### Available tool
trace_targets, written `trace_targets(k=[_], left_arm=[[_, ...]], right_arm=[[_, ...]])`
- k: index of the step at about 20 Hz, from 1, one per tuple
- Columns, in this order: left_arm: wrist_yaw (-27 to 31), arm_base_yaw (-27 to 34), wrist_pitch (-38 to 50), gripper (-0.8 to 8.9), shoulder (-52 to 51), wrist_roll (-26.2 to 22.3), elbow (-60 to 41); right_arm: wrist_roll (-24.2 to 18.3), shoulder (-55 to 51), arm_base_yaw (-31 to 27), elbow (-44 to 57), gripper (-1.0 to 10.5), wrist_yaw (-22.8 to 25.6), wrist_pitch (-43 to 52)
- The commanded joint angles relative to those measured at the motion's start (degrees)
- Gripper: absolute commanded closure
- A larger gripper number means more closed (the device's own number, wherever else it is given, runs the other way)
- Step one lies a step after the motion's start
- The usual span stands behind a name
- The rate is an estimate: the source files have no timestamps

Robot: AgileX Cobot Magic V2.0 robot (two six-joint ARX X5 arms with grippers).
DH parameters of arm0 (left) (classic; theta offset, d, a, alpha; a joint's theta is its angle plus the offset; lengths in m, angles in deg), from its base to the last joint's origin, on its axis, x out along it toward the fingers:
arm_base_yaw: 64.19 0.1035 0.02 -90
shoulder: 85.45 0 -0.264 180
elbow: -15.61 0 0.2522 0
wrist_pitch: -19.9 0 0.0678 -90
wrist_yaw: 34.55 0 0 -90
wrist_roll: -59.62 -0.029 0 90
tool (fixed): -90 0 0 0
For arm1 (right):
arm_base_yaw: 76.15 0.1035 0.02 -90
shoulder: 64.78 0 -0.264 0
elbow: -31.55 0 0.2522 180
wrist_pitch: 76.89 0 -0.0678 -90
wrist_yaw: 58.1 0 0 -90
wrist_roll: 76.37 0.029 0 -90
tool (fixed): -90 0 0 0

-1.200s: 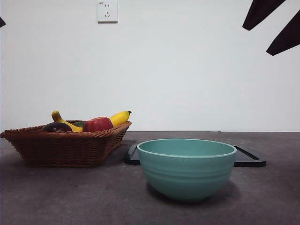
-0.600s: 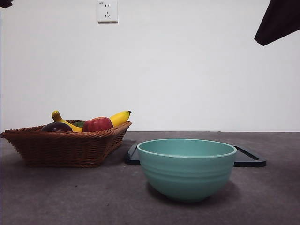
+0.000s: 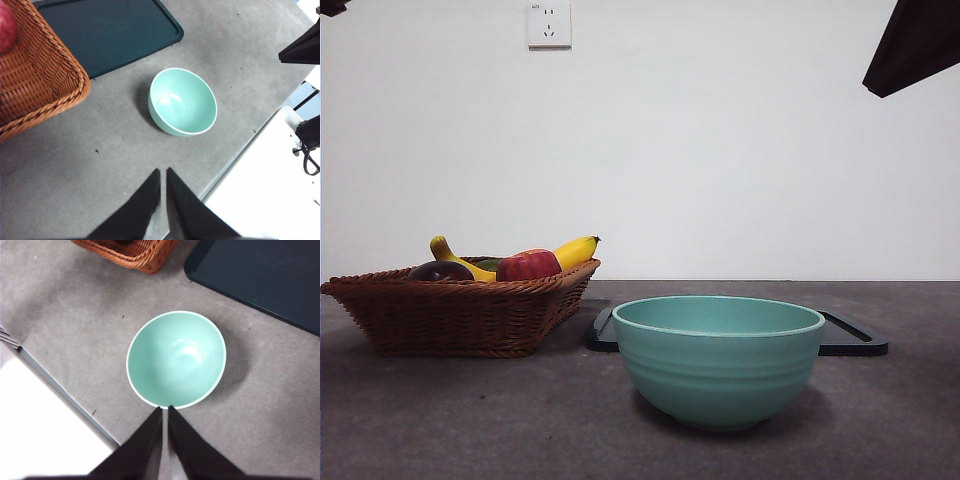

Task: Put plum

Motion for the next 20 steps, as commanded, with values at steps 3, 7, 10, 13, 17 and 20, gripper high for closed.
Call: trace_targets(k=[3, 7, 10, 13, 17, 20], left_arm=[[0.13, -0.22, 0.66, 7.99, 0.11, -1.75, 1.18], [2.19, 0.0, 0.74, 7.98, -1.64, -7.41, 1.18], [2.19, 0.0, 0.5, 7.99, -4.7, -7.21, 1.18], [2.16, 0.98, 2.1, 7.98, -9.44, -7.8, 1.18], [2.43, 6.88, 13.46, 7.98, -17.0, -10.34, -0.15], [11.19, 12.74, 26.71, 7.98, -22.84, -6.99, -5.95]], right_arm=[[-0.26, 0.37, 0.52, -0.81, 9.4, 0.02, 0.55], [-0.28, 0.37, 0.52, -0.81, 9.4, 0.02, 0.55], [-0.26, 0.37, 0.52, -0.81, 9.4, 0.04, 0.55], [-0.26, 0.37, 0.52, -0.81, 9.4, 0.02, 0.55], [-0.26, 0.37, 0.52, -0.81, 9.4, 0.02, 0.55], [-0.26, 0.37, 0.52, -0.81, 9.4, 0.02, 0.55]])
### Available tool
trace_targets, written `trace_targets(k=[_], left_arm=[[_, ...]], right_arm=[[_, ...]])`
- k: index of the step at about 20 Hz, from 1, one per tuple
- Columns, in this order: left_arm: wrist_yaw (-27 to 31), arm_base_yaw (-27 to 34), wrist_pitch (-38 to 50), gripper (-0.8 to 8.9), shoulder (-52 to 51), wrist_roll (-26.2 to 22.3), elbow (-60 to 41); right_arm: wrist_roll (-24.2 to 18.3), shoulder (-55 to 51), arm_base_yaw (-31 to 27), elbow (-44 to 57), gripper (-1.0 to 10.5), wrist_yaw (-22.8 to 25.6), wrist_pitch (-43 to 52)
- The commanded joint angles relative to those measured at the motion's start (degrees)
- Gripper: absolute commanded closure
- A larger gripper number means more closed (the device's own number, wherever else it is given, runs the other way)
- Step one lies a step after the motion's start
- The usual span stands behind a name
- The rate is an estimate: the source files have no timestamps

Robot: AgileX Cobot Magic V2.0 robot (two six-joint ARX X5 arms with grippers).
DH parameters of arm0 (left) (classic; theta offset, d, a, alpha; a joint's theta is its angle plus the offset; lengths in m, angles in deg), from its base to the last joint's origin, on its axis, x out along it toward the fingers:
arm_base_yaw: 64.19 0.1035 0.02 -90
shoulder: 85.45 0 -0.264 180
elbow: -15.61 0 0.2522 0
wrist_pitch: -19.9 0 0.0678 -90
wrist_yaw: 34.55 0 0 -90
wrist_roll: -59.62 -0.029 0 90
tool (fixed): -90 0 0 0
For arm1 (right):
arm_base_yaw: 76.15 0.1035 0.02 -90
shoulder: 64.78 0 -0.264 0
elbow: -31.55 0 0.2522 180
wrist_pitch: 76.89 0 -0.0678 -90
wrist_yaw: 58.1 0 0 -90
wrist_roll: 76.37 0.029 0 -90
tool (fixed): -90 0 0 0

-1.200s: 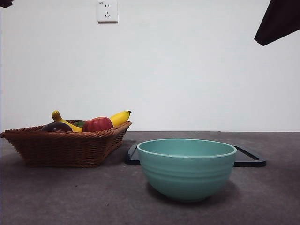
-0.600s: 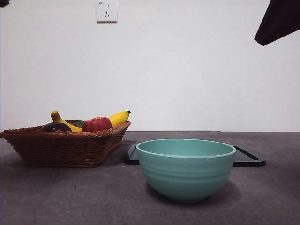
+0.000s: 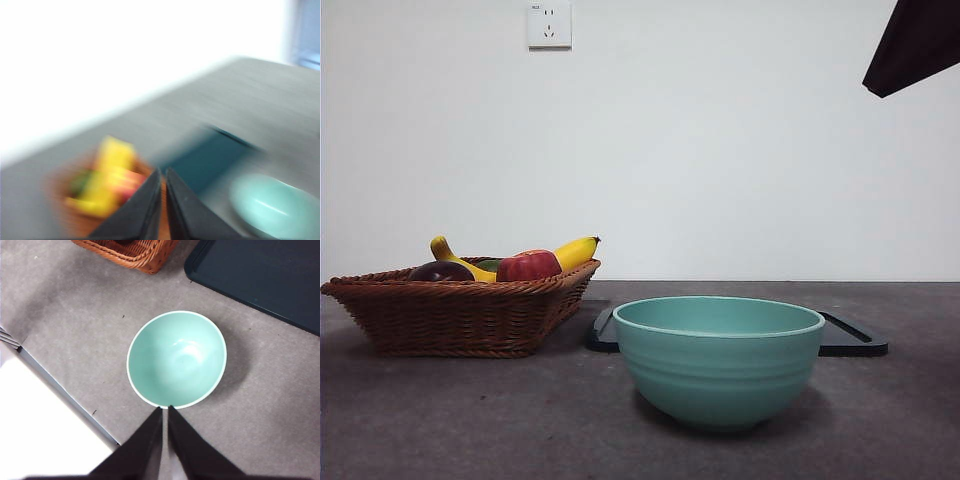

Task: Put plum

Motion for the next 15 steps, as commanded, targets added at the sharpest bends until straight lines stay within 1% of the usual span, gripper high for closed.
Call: trace_targets(k=[1, 2, 3, 7, 9, 12, 15], left_arm=[[8.17, 3.39, 9.68, 7.98, -3.74, 3.1, -5.73], [11.72, 4.98, 13.55, 7.98, -6.38, 4.02, -9.64], [13.57, 6.01, 16.13, 7.98, -8.68, 4.48, -13.0], [16.31, 8.17, 23.28, 7.98, -17.66, 4.79, -27.67], [18.71, 8.2, 24.46, 7.98, -21.27, 5.49, -33.4], [22.16, 8.2, 25.53, 7.98, -24.74, 7.85, -40.11], [22.49, 8.17, 25.49, 7.98, -24.72, 8.07, -44.24]], right_arm=[[-0.26, 0.37, 0.52, -0.81, 9.4, 0.02, 0.55], [-0.26, 0.37, 0.52, -0.81, 9.4, 0.02, 0.55], [-0.26, 0.37, 0.52, -0.81, 9.4, 0.02, 0.55], [-0.28, 0.37, 0.52, -0.81, 9.4, 0.02, 0.55], [-0.28, 0.37, 0.52, -0.81, 9.4, 0.02, 0.55], [-0.28, 0.37, 0.52, -0.81, 9.4, 0.02, 0.55], [-0.28, 0.37, 0.52, -0.81, 9.4, 0.02, 0.55]])
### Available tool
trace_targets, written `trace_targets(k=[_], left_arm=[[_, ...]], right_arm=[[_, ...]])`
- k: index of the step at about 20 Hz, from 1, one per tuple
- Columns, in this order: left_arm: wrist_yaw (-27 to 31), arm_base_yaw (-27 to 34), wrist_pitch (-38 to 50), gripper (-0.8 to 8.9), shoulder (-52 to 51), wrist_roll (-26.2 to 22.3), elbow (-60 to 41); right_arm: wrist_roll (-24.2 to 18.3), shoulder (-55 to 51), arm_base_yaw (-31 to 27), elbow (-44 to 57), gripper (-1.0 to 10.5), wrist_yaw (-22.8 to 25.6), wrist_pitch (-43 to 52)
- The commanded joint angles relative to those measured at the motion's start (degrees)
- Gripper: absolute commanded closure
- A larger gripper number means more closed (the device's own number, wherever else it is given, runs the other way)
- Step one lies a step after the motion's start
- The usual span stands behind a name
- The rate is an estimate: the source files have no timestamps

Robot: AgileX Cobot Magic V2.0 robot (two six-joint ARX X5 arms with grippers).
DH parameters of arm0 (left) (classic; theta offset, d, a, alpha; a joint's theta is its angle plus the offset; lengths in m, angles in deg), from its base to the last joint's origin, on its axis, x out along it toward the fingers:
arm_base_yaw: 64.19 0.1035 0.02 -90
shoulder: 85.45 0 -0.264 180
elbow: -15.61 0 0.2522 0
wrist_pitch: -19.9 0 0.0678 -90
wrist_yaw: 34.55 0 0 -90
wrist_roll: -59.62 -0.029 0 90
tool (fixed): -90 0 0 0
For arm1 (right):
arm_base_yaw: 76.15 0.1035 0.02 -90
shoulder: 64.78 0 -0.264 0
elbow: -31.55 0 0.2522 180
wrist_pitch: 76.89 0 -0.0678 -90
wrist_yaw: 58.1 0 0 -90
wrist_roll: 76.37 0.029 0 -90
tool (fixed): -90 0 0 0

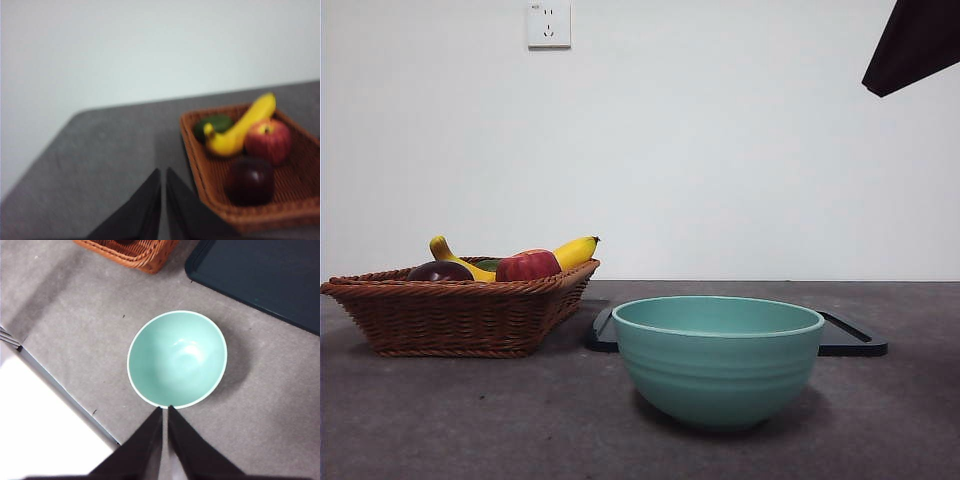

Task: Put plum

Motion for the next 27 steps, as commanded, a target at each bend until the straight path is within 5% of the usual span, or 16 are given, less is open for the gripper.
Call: trace_targets(k=[1, 27], left_arm=[[0.31, 0.11, 0.59, 7.98, -0.07, 0.85, -2.32], [0.28, 0.11, -1.2, 7.98, -0.07, 3.82, -7.72]], right_arm=[[-0.26, 0.37, 0.52, -0.81, 9.4, 0.04, 0.55], [-0.28, 0.37, 0.52, -0.81, 9.4, 0.02, 0.55]])
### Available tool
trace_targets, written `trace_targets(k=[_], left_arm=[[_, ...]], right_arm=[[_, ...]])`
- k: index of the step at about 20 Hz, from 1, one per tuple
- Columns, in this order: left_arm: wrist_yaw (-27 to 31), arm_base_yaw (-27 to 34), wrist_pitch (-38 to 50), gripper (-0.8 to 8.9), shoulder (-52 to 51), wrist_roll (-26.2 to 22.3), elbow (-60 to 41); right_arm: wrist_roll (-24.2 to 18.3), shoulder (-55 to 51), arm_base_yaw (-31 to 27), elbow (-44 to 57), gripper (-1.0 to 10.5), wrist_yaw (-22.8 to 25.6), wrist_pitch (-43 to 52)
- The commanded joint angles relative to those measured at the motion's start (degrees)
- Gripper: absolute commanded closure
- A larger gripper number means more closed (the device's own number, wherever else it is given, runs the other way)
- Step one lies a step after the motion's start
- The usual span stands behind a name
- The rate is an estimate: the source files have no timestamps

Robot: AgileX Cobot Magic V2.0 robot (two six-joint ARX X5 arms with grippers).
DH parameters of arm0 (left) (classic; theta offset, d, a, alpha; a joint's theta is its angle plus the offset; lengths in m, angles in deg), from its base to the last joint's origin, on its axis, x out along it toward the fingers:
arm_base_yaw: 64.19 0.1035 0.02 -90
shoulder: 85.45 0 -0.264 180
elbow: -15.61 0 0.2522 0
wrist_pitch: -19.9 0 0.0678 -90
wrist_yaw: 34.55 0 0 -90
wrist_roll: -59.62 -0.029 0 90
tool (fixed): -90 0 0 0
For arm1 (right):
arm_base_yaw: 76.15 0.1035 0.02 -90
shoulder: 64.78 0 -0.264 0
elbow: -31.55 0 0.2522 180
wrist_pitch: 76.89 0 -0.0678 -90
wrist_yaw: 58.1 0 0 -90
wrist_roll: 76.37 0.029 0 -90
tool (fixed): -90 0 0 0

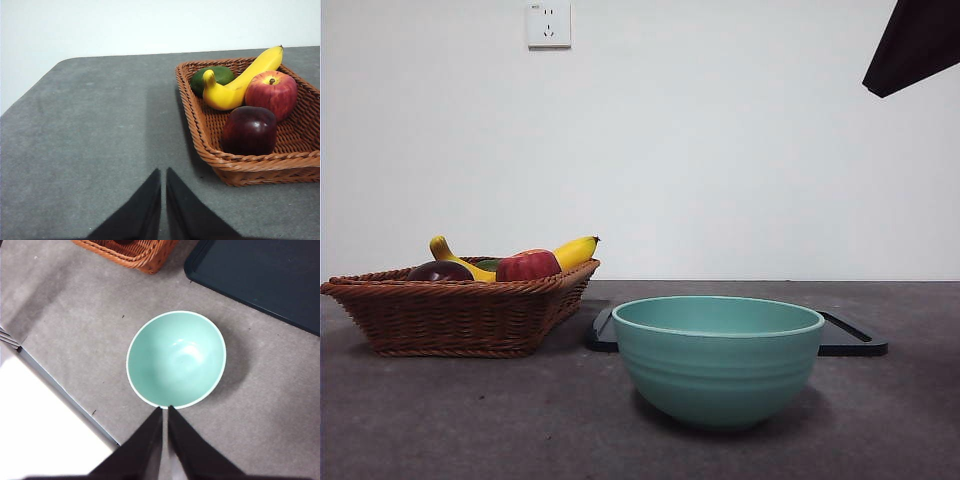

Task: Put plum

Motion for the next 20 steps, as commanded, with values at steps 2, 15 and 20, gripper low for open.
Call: trace_targets(k=[2, 15, 20], left_arm=[[0.11, 0.11, -0.5, 7.98, -0.11, 0.15, -1.18], [0.11, 0.11, -0.5, 7.98, -0.11, 0.15, -1.18], [0.11, 0.11, -0.5, 7.98, -0.11, 0.15, -1.18]], right_arm=[[-0.26, 0.37, 0.52, -0.81, 9.4, 0.02, 0.55], [-13.64, -17.14, -26.6, 9.7, 9.4, 6.84, 20.06], [-13.62, -30.21, -38.53, 25.88, 9.4, 8.2, 34.49]])
